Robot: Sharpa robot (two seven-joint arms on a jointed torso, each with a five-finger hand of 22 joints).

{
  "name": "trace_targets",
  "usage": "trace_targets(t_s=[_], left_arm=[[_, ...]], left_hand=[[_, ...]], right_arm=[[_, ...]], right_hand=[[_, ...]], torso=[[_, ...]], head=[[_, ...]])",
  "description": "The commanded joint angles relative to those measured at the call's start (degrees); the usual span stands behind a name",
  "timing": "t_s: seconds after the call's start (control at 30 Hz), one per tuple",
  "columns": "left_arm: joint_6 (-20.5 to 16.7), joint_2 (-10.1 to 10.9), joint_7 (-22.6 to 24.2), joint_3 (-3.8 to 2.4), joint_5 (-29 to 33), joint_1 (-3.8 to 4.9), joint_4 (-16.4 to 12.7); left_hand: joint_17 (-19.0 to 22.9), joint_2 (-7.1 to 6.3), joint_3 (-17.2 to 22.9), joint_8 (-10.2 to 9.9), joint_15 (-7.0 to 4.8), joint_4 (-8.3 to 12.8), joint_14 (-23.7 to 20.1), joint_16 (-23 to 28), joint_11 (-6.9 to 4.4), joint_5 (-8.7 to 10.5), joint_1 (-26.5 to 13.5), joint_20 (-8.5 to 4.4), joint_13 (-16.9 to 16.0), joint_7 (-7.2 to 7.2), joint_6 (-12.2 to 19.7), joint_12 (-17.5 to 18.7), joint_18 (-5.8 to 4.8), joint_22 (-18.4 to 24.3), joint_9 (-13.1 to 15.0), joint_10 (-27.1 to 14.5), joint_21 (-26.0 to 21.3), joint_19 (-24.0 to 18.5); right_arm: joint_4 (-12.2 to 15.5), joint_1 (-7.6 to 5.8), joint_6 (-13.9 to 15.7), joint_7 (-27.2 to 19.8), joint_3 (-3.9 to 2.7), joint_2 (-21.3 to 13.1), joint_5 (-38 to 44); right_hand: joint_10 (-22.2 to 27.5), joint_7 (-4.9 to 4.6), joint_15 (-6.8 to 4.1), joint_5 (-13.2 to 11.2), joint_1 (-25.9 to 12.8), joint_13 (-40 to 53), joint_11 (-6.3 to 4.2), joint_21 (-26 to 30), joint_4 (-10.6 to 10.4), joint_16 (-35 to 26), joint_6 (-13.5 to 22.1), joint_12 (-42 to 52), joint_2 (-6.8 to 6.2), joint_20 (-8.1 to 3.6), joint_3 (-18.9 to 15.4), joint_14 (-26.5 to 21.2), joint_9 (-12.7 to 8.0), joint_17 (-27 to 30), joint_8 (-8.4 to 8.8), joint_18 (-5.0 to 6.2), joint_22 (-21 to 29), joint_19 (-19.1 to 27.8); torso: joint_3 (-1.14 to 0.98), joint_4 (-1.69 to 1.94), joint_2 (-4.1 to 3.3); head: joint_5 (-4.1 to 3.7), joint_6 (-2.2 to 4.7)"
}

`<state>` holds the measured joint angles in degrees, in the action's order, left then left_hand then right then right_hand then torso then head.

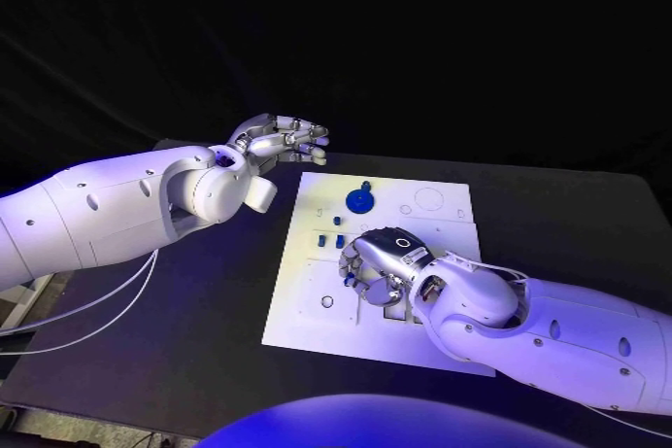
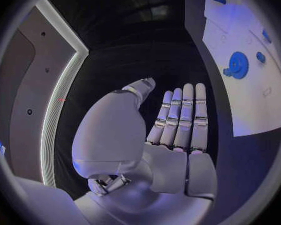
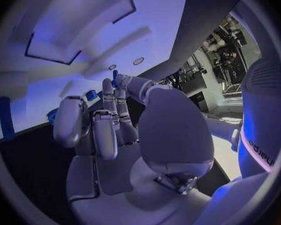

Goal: Assemble the parts on the task board

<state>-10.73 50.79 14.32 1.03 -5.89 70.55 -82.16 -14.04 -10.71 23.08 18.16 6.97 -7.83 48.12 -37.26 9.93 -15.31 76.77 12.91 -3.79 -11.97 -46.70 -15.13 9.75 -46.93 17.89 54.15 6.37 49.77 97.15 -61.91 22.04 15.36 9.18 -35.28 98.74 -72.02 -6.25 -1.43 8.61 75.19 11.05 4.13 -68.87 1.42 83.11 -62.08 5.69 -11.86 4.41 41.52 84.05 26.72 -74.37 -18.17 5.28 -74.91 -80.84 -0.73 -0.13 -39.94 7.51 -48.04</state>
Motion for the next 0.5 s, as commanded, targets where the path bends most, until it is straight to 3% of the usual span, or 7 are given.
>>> trace_targets(t_s=[0.03, 0.5], left_arm=[[0.94, -0.07, 0.11, -0.04, -0.10, 0.07, -0.12], [1.05, 0.07, 0.02, -0.04, -0.20, 0.08, -0.16]], left_hand=[[-0.01, 0.33, -0.33, -0.16, 0.29, 0.04, 0.07, 0.26, -0.06, -0.32, 0.20, 0.17, -0.07, 0.07, 0.35, 0.18, 0.29, 0.05, 0.02, -0.38, -0.20, 0.34], [-0.02, 0.34, -0.38, -0.18, 0.31, 0.02, 0.05, 0.29, -0.04, -0.35, 0.18, 0.18, -0.08, 0.06, 0.41, 0.16, 0.28, 0.10, 0.02, -0.44, -0.23, 0.34]], right_arm=[[-0.08, 0.11, -1.62, -0.48, 0.02, 0.09, 0.55], [-0.69, 0.15, -2.86, -0.02, 0.05, 0.18, 1.38]], right_hand=[[-1.97, -0.19, -0.26, -0.34, 0.20, 0.10, -1.51, 0.37, 0.09, 0.20, -0.04, -0.03, 0.63, -0.16, 0.26, 2.91, 0.10, 0.05, -0.16, -0.41, -3.89, 0.05], [-1.99, -0.20, -0.25, -0.49, 0.20, 0.13, -1.50, 0.50, 0.11, 0.17, -0.02, -0.08, 0.68, -0.15, 0.28, 2.89, 0.15, 0.13, -0.16, -0.38, -3.84, 0.11]], torso=[[0.01, -0.03, 0.01], [-0.04, -0.02, 0.02]], head=[[0.14, -0.25], [0.43, -0.56]])
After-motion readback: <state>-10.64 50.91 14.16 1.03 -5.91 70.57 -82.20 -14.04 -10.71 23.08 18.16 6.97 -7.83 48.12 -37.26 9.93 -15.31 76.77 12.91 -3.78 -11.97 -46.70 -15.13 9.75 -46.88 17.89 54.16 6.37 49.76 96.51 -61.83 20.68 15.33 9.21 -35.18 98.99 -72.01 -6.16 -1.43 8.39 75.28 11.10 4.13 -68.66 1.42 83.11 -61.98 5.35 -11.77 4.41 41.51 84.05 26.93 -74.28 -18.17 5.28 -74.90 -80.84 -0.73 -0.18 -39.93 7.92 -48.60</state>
